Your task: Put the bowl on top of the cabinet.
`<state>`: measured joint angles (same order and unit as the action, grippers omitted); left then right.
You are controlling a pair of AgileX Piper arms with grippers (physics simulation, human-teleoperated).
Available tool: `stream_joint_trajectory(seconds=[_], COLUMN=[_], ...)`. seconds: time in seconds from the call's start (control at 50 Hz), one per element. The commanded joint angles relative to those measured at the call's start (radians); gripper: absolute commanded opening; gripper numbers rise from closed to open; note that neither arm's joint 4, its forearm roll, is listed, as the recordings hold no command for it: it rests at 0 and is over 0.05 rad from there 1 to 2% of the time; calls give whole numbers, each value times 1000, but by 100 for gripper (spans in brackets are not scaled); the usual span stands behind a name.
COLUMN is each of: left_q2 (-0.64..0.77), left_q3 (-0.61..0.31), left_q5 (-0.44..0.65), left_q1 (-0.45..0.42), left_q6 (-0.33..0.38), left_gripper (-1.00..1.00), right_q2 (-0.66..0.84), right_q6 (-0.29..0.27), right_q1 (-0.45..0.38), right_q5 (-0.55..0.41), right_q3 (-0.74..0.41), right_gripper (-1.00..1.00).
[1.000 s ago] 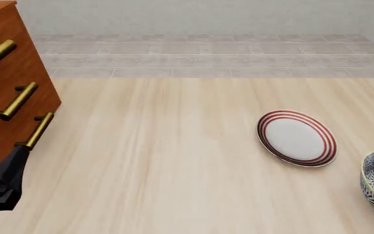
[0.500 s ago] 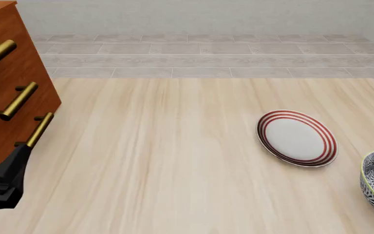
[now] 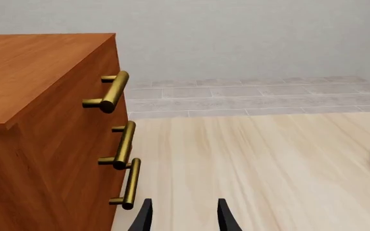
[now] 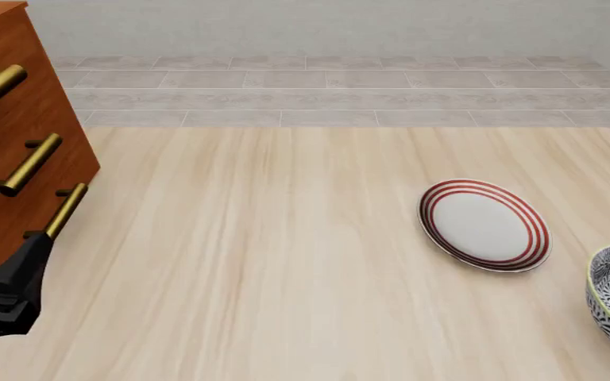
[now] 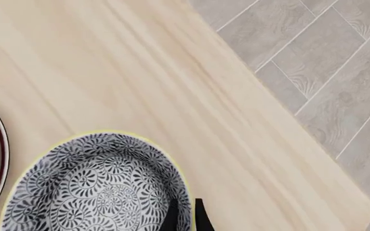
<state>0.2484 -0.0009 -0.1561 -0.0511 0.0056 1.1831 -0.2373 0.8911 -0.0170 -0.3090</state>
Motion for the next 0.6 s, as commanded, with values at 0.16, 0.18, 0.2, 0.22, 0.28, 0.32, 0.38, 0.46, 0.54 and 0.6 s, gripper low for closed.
stream_joint_trajectory(seconds=[0.16,0.18,0.2,0.22,0.28,0.32,0.38,0.46,0.54,0.6], left_q2=[-7,-7,-8,-8,-15,-19,-21,-27,-33,-38], left_q3=[0,0,0,0,0,0,0,0,0,0], left_q5=[6,5,6,6,10,13,15,20,24,28], left_q1=[1,1,1,1,2,2,2,2,2,3], left_q6=[-1,-2,-1,-1,-2,-2,-3,-4,-4,-4], left_gripper=[100,100,100,100,100,100,100,100,100,100], right_q2=[-58,-80,-91,-100,-143,-166,-215,-239,-244,-247], right_q6=[12,9,13,18,25,30,40,44,49,49], right_q1=[-33,-38,-41,-44,-63,-74,-97,-115,-119,-120], right_q5=[-65,-85,-98,-110,-149,-171,-223,-262,-273,-278], right_q3=[-3,-10,-16,-22,-36,-44,-70,-102,-119,-125], right_gripper=[-100,-100,-100,-100,-100,-100,-100,-100,-100,-100])
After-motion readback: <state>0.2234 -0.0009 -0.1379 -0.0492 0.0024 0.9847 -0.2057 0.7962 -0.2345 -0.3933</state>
